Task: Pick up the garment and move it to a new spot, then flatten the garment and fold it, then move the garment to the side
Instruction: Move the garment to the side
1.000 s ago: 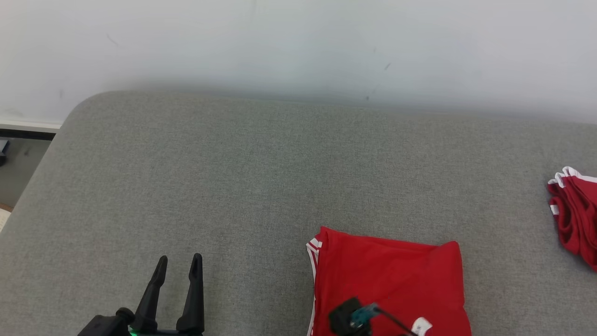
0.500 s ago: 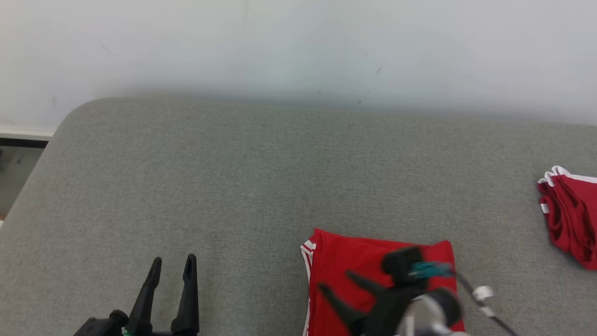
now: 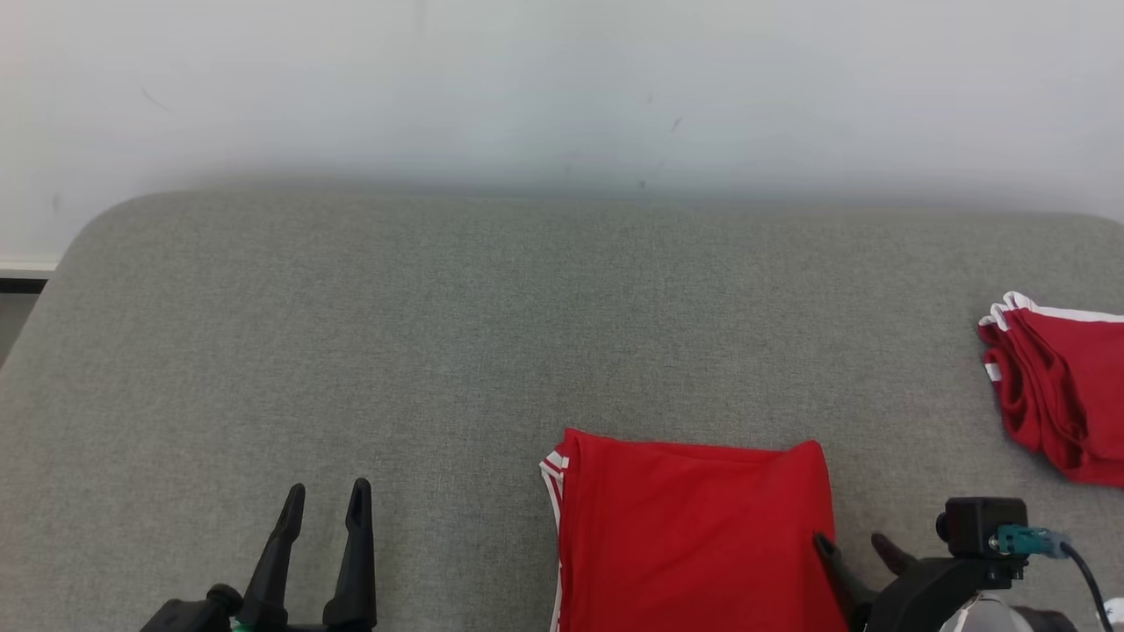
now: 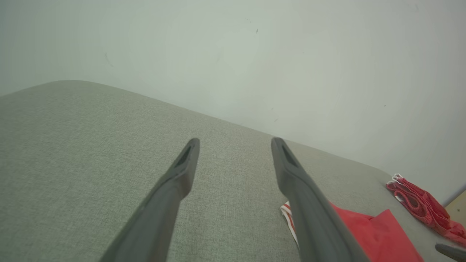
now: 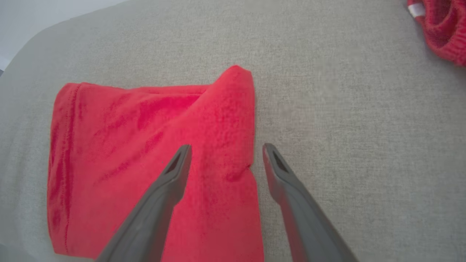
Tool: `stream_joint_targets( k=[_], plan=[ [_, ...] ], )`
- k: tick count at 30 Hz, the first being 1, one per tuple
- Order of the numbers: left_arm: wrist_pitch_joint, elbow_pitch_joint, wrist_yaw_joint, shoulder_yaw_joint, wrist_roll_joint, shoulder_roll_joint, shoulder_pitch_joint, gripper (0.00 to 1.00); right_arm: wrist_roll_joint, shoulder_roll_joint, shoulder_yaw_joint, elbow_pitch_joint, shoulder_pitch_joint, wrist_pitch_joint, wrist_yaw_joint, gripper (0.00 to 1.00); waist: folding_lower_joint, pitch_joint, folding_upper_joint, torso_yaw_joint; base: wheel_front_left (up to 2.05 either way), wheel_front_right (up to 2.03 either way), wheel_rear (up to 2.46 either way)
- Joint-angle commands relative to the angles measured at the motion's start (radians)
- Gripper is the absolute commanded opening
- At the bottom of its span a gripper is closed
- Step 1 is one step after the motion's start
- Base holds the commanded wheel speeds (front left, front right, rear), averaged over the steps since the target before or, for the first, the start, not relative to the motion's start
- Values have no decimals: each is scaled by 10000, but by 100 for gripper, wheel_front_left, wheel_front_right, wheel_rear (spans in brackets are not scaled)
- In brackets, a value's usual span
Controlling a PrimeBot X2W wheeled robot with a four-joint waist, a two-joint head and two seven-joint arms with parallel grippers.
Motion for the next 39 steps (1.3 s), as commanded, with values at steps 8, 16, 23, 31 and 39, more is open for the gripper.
stream_joint_targets(
  k=[8, 16, 23, 31, 39],
  plan=[
    [-26, 76, 6, -133, 12, 76, -341, 100, 14, 0, -77, 1572, -643, -203, -17, 100, 0, 244, -1, 41, 0, 0, 0],
    [-26, 164, 6, -333, -60, 169, -315, 100, -87, 3, -2, 3038, -1110, -264, -17, 100, 0, 302, -1, 346, 0, 0, 0],
    [-26, 120, 6, -270, -54, 186, -124, 100, -331, 21, 409, 3595, -1430, -353, 3, 0, 0, 224, -1, 354, 0, 0, 0],
    [-26, -138, 5, -234, -154, 29, -183, 100, -718, -153, 317, 3332, -3392, 604, 3, 0, 0, 474, -1, -209, 0, 0, 0],
    [-26, -308, 5, -462, -292, -21, -631, 100, -951, -1185, -256, 3908, -5766, 945, -6, 0, 0, 1059, -1, -469, 0, 0, 0]
  ],
)
